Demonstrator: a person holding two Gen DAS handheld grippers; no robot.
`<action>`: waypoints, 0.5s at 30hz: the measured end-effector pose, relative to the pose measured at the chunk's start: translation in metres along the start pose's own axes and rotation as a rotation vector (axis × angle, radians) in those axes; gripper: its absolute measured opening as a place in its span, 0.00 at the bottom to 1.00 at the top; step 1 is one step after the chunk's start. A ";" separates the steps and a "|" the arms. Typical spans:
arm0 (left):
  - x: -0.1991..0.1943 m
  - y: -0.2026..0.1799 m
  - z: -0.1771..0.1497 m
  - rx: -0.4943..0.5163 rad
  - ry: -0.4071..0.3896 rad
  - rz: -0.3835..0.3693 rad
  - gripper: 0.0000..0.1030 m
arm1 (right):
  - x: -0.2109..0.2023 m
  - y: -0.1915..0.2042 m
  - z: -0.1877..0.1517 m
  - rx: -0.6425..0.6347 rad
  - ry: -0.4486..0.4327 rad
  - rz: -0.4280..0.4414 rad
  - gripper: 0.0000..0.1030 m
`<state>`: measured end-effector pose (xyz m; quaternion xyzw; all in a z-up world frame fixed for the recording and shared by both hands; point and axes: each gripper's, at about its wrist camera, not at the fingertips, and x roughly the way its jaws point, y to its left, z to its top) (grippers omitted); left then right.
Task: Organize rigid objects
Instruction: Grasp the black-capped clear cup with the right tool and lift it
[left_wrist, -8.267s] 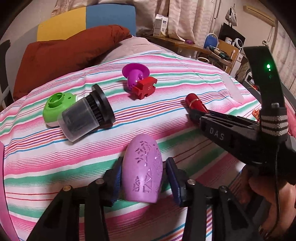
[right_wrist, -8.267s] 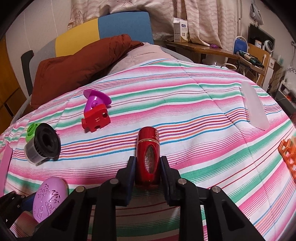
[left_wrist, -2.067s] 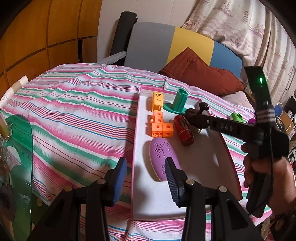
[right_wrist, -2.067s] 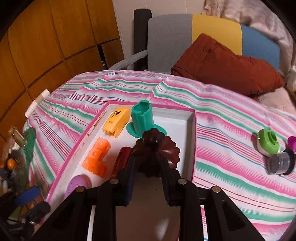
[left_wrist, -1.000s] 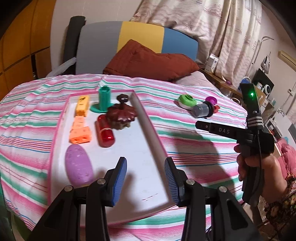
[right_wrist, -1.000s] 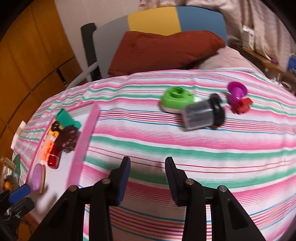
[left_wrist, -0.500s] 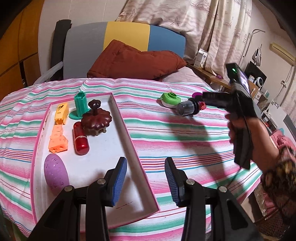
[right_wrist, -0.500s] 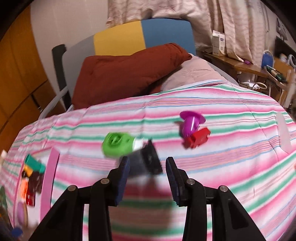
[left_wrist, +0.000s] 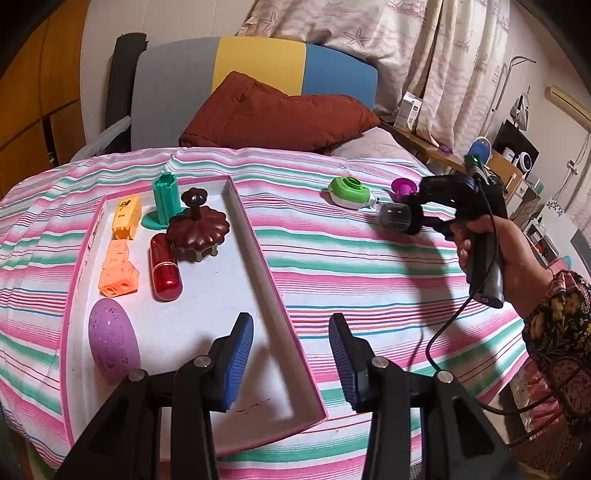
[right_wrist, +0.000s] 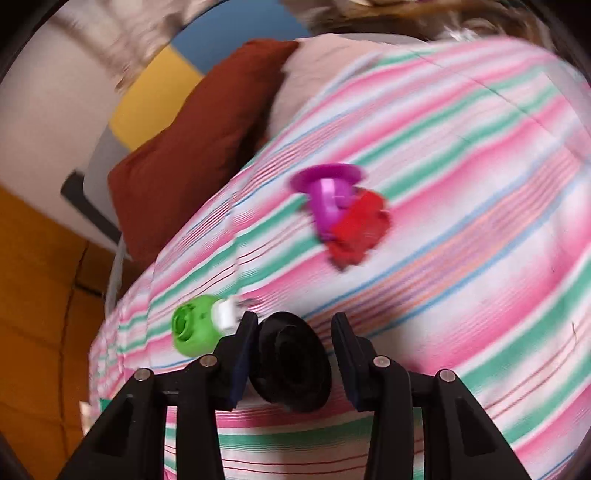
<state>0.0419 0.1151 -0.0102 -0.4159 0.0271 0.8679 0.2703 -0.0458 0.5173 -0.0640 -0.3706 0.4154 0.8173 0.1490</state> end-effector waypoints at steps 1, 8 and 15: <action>0.001 -0.001 0.000 0.001 0.003 -0.002 0.41 | -0.003 -0.006 0.000 0.010 -0.011 -0.011 0.42; 0.005 -0.007 0.000 0.014 0.015 -0.012 0.41 | -0.022 -0.019 -0.004 -0.033 -0.061 -0.061 0.44; 0.012 -0.011 0.002 0.002 0.030 -0.026 0.41 | -0.046 0.002 -0.019 -0.180 -0.077 -0.046 0.44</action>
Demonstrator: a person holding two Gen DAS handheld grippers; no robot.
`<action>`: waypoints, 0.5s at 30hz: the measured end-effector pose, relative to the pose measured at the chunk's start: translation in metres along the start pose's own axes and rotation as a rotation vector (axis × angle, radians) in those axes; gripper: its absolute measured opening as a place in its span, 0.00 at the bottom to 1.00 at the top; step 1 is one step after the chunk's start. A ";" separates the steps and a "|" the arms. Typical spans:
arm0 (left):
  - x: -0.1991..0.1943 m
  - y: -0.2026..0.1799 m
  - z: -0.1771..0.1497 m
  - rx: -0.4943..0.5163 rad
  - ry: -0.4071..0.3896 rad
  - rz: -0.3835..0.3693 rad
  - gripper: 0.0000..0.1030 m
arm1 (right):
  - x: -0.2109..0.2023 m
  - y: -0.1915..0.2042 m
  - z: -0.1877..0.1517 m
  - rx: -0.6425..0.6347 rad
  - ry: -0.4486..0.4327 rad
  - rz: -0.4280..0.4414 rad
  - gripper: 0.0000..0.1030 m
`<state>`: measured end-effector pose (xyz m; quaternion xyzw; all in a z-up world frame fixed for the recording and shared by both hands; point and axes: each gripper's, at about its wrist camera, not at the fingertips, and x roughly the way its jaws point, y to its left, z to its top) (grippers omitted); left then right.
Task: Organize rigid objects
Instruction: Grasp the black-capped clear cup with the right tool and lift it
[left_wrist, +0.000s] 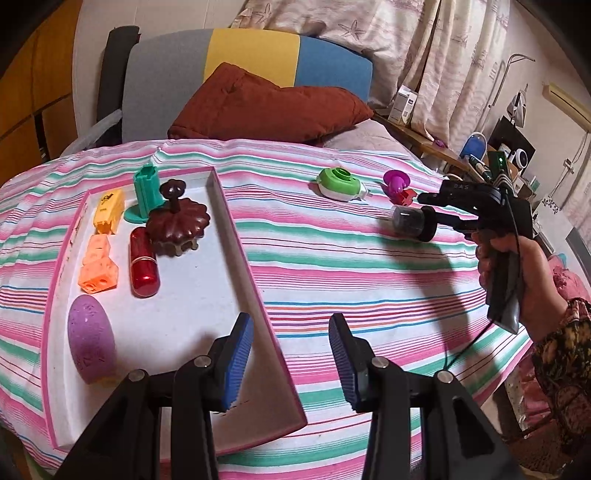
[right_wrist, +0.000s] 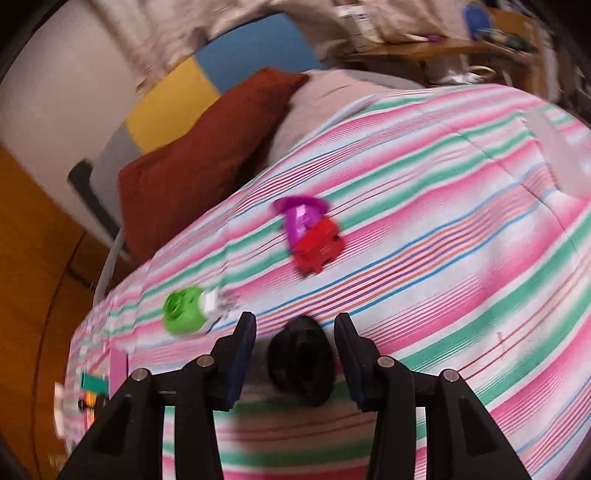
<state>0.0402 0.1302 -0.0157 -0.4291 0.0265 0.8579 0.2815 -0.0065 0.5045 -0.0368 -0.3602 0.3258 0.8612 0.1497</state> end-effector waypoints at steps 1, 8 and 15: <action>0.000 -0.002 0.000 0.003 -0.001 -0.003 0.41 | 0.003 0.005 -0.001 -0.022 0.017 0.004 0.41; -0.006 -0.007 0.002 0.021 -0.015 -0.003 0.41 | 0.008 -0.043 -0.013 0.279 0.057 0.175 0.31; -0.005 -0.017 0.006 0.035 -0.020 -0.016 0.41 | -0.025 -0.084 -0.029 0.344 -0.011 0.166 0.31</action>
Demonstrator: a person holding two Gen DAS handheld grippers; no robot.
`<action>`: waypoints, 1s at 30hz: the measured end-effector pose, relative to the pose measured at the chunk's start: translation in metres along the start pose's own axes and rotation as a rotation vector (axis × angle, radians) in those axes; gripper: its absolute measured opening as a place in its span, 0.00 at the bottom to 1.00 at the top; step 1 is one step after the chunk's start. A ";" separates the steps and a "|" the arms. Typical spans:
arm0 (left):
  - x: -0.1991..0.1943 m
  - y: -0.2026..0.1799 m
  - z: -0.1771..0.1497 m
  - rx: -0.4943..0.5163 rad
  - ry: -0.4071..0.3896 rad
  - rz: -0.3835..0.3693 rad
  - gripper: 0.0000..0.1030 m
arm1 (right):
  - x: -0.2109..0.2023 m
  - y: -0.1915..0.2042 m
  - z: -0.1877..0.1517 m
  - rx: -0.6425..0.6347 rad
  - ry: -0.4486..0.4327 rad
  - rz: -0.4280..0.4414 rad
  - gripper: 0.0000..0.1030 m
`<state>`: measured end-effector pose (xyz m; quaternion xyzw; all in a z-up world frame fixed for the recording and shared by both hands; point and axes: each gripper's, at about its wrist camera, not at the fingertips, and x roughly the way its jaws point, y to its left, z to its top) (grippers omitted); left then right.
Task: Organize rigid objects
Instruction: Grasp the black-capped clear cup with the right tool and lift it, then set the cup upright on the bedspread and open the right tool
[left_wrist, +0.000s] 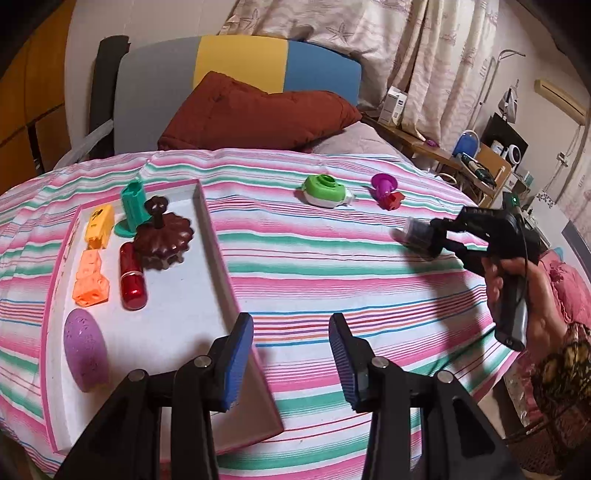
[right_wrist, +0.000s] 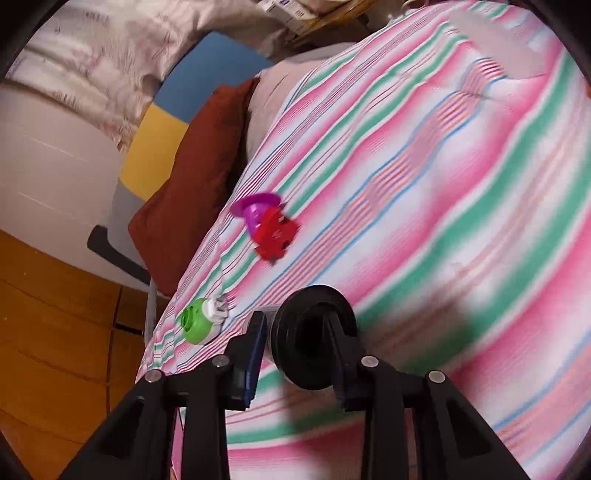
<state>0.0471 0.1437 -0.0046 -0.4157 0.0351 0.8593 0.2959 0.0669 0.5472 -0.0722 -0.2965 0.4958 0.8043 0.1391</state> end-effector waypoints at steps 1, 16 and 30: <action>0.000 -0.003 0.001 0.006 -0.003 -0.003 0.41 | -0.006 -0.005 -0.001 -0.004 -0.009 -0.008 0.34; 0.055 -0.058 0.029 -0.026 0.091 -0.160 0.41 | -0.067 -0.013 0.007 -0.161 -0.109 -0.109 0.65; 0.058 -0.051 0.021 -0.040 0.110 -0.104 0.41 | 0.009 -0.024 0.017 0.040 0.063 0.105 0.44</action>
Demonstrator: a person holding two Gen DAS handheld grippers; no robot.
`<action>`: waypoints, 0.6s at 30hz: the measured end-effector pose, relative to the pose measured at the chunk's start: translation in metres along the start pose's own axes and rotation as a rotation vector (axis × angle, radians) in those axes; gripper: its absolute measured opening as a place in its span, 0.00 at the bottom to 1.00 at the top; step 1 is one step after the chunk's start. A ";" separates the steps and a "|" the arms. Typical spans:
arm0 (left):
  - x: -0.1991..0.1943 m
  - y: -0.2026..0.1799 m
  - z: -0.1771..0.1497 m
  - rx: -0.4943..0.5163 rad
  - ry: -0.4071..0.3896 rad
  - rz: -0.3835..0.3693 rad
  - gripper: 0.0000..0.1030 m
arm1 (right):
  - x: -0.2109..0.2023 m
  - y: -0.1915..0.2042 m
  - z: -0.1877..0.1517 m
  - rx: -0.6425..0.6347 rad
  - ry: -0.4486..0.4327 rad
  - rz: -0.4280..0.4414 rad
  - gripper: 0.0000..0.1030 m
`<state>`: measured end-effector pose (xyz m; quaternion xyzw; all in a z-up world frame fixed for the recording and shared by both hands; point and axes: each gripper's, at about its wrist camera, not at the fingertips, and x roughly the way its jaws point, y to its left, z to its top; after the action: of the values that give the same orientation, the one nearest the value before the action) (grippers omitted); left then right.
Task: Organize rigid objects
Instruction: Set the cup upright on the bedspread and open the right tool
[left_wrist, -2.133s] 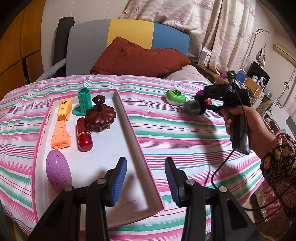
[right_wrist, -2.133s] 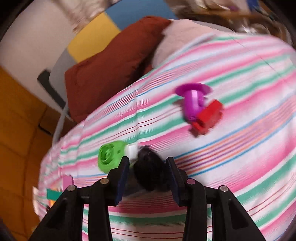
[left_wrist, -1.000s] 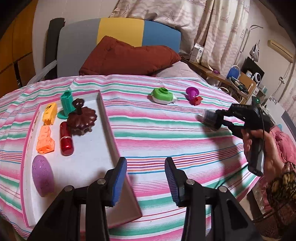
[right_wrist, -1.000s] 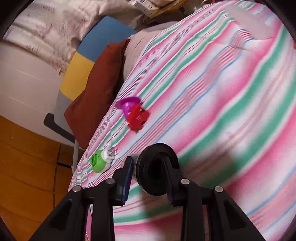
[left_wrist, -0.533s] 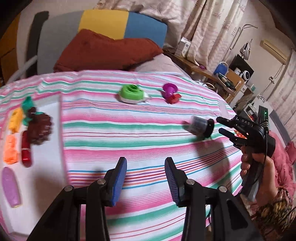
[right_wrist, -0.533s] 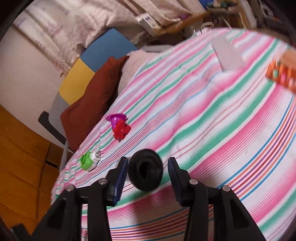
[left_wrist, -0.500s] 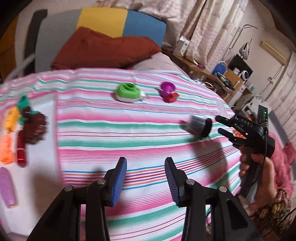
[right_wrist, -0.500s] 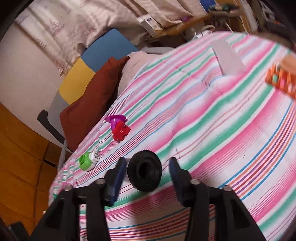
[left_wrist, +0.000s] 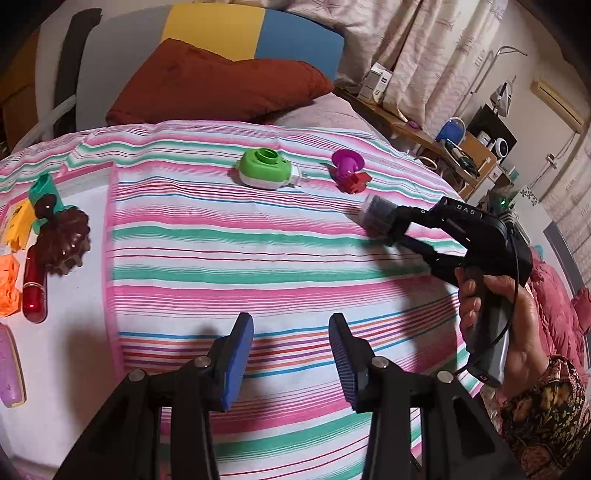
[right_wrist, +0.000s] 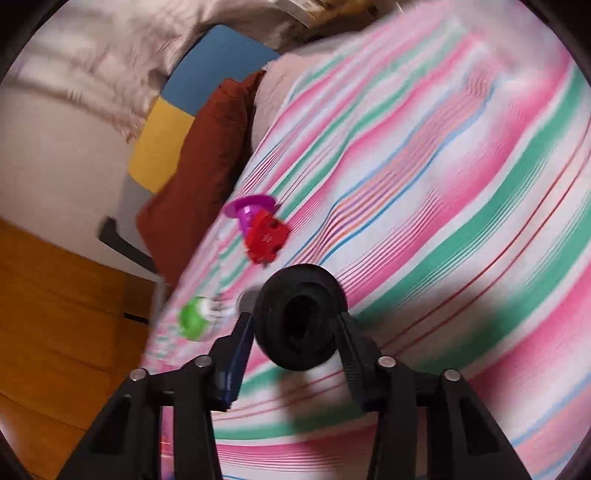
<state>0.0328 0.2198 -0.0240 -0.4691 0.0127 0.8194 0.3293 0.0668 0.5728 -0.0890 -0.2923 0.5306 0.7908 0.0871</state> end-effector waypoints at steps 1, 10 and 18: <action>-0.001 0.002 0.000 -0.007 -0.001 0.003 0.41 | 0.006 -0.001 -0.003 0.040 0.016 0.035 0.44; -0.001 0.010 0.009 -0.033 -0.011 0.005 0.41 | 0.021 0.014 -0.025 0.032 0.108 0.033 0.39; 0.010 0.001 0.012 -0.031 0.008 -0.008 0.41 | -0.031 0.009 -0.018 -0.070 -0.054 -0.231 0.39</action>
<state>0.0197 0.2288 -0.0252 -0.4775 -0.0003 0.8163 0.3251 0.0951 0.5584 -0.0696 -0.3331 0.4627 0.8012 0.1816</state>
